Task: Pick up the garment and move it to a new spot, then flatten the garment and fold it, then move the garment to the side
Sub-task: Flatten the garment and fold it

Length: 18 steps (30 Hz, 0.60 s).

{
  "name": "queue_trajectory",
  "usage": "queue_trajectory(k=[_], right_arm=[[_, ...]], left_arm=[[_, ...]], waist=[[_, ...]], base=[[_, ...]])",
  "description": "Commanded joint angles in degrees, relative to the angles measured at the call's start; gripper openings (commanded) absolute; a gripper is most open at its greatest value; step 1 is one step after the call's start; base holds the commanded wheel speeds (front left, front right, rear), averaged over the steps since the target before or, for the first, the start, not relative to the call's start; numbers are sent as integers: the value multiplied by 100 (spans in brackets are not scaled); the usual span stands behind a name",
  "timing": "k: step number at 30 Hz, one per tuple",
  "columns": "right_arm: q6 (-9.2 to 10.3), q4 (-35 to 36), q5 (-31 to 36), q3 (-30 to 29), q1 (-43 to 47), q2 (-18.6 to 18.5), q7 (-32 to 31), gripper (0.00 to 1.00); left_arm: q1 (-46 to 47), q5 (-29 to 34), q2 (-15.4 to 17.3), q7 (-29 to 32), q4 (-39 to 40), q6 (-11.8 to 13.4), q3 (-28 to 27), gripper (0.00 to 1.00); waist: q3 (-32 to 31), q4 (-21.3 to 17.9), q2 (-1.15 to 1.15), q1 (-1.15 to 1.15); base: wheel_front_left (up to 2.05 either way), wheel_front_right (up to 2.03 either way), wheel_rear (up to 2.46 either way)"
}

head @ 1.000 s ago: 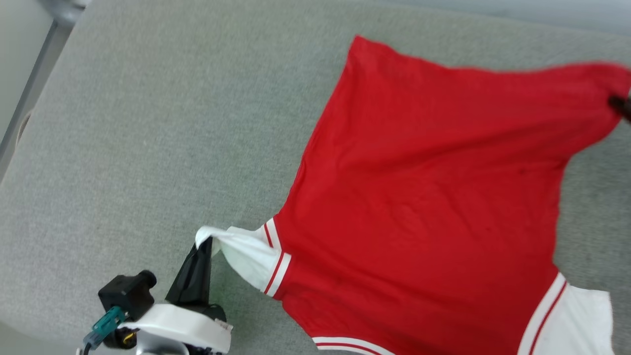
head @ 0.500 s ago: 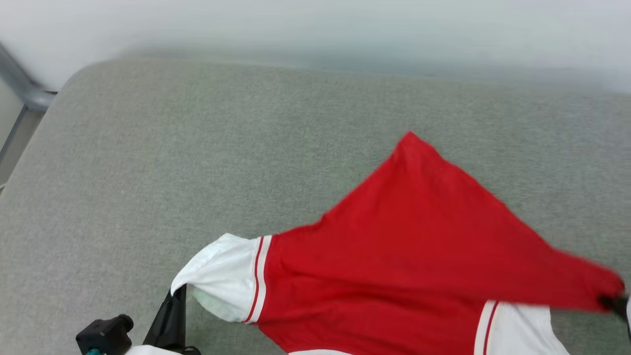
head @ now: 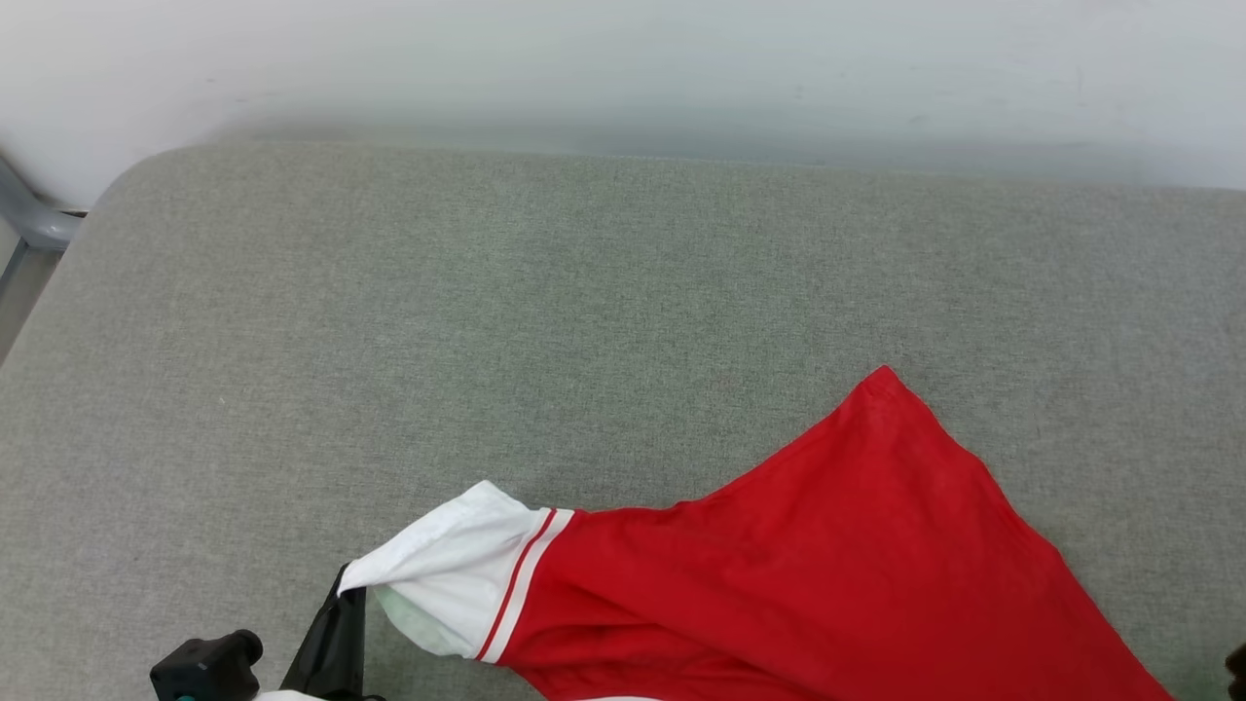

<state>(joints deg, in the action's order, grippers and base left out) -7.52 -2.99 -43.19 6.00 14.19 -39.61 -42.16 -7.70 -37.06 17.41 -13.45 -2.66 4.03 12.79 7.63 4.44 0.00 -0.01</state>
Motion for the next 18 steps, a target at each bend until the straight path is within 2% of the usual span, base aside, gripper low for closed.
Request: queue_trajectory(k=[1,11,14,18], right_arm=[[5,85,43,-103,-147,65,105,100],[5,957,128,-794,-1173,157,680,100],[5,1178,256,-712,-1735,184,689,100],[5,1306,400,-237,-2588,222,395,100]], left_arm=[[-4,-4,28,6,-11,0,14,0],[126,26,42,20,15,-8,77,0],[205,52,26,23,23,-15,106,0],[355,82,-11,16,21,-41,173,0]], waist=[[-10,-5,0,1],[24,74,0,1],[113,133,0,1],[275,245,0,1]], base=[[0,0,0],[0,0,0],[0,0,0],[0,0,0]])
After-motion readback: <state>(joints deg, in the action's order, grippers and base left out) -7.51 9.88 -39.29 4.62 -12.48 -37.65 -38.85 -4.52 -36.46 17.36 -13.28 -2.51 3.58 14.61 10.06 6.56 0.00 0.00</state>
